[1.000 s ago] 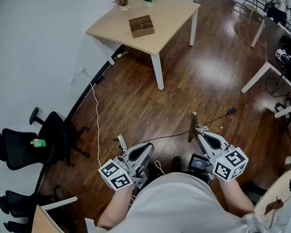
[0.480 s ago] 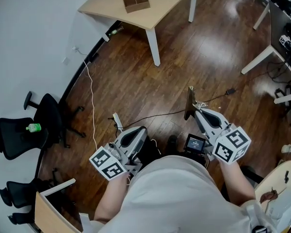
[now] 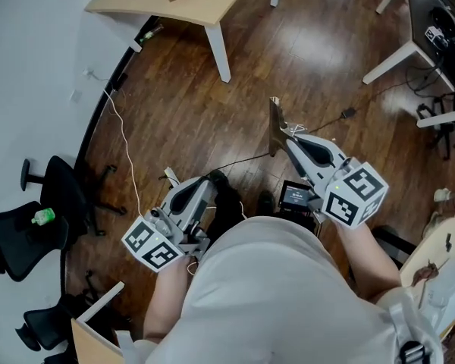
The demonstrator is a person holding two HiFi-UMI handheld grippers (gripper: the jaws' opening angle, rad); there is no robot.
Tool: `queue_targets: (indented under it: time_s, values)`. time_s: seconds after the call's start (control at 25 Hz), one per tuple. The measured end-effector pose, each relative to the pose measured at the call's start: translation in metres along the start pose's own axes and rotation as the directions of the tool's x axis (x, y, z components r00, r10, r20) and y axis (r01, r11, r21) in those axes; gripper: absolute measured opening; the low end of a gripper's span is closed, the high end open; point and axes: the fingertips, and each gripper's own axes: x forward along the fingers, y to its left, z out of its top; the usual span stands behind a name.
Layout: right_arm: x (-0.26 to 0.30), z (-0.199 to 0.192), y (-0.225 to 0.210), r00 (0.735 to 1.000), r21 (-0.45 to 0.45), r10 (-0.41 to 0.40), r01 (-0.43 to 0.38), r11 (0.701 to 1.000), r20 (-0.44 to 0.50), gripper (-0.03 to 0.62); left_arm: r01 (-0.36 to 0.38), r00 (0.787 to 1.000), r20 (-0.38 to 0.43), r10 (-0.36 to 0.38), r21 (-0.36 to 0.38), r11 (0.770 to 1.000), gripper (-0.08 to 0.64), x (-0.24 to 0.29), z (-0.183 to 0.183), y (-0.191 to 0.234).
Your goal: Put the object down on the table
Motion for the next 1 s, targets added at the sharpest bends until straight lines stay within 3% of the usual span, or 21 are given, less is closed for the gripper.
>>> queue_targets:
  time_s: [0.4,0.76,1.0]
  values:
    - [0.097,0.043,0.015,0.997,0.003,-0.073,0.073,0.997,0.023,0.009,0.099,0.992,-0.079,-0.098,0.006,0.995,0.0,-0.001,0.072,0.082]
    - [0.137,0.067,0.008,0.993,-0.019,-0.119,0.119,0.993,0.023,0.009,0.125,0.988,-0.09,-0.127,-0.019,0.992,0.0,0.003,0.099,0.126]
    - [0.167,0.086,-0.019,0.995,-0.021,-0.097,0.097,0.995,0.026,0.009,0.119,0.988,-0.1,-0.121,-0.026,0.993,0.0,0.031,0.112,0.146]
